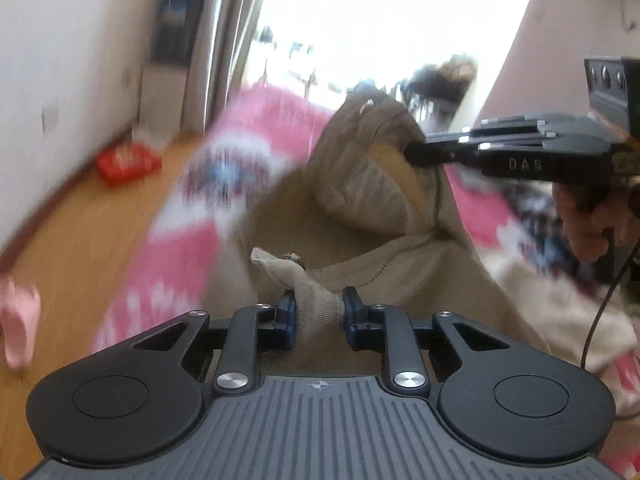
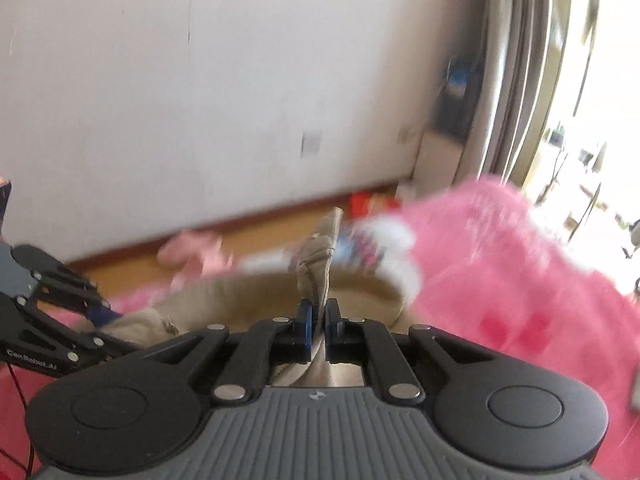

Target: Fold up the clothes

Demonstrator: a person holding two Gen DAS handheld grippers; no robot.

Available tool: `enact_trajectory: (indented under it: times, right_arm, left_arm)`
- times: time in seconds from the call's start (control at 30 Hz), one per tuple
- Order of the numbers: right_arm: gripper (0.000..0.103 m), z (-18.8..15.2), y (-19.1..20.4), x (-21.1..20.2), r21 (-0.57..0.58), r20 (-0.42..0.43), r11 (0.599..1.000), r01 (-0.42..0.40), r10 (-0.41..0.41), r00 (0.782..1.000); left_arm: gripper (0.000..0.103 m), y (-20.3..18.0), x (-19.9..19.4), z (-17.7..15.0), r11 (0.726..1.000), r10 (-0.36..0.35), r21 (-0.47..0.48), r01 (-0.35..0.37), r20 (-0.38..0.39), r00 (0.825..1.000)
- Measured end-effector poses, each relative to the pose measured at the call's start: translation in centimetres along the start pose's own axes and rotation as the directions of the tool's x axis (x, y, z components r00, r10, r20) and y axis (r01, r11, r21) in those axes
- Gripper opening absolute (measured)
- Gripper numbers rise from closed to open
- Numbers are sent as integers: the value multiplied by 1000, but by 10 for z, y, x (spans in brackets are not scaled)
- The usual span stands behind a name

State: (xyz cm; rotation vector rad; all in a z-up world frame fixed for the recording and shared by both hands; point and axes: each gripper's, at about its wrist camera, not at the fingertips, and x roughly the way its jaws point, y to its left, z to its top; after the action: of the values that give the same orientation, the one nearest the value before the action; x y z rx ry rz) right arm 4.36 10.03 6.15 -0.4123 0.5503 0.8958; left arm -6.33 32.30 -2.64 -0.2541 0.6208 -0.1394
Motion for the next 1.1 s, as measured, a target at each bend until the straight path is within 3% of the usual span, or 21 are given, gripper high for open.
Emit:
enact_trajectory:
  times: [0.13, 0.17, 0.23, 0.3, 0.37, 0.43, 0.47, 0.53, 0.67, 0.77, 0.9, 1.03, 1.1]
  right_arm:
    - [7, 5, 5, 5, -57, 56, 996, 63, -60, 997]
    - [7, 1, 8, 14, -68, 52, 995, 79, -75, 996]
    - [8, -11, 14, 41, -85, 5, 991, 103, -103, 995]
    - [11, -26, 14, 73, -71, -107, 995, 75, -83, 991]
    - [19, -34, 8, 89, -20, -170, 998, 56, -58, 984]
    - [30, -32, -8, 81, 64, -153, 997, 42, -32, 988]
    - [38, -29, -17, 75, 107, -135, 994, 33, -19, 991]
    - [43, -23, -34, 57, 170, -84, 985, 18, -3, 996]
    - [43, -11, -46, 28, 180, -29, 983, -35, 41, 999]
    - [43, -11, -30, 8, 139, 0, 983, -117, 118, 993]
    - [43, -17, 4, 7, 71, -23, 978, -196, 198, 980]
    - [43, -25, 25, 7, 25, -62, 977, -210, 211, 975]
    - [43, -28, 25, 8, 35, -70, 979, -202, 204, 976]
  left_arm:
    - [21, -1, 20, 12, 999, 41, 32, -41, 24, 999]
    - [22, 3, 33, 11, 999, 46, 29, -46, -16, 999]
    - [25, 16, 56, 4, 998, 58, -22, -61, -113, 992]
    - [27, 31, 60, -4, 992, 56, -108, -72, -144, 988]
    - [36, 42, 40, -4, 977, 28, -205, -50, -106, 994]
    - [52, 50, 11, -3, 958, 22, -284, -34, -46, 999]
    - [55, 54, -6, -4, 951, 36, -307, -40, -20, 999]
    - [57, 60, -35, -9, 938, 71, -339, -65, 5, 997]
    - [58, 75, -70, -27, 905, 109, -408, -117, -41, 993]
    - [59, 89, -75, -55, 851, 80, -512, -117, -93, 992]
    - [62, 102, -60, -93, 731, -19, -679, -69, -122, 992]
    - [62, 106, -45, -109, 658, -32, -752, -22, -57, 998]
    - [51, 110, -41, -114, 613, -30, -790, 5, -16, 999]
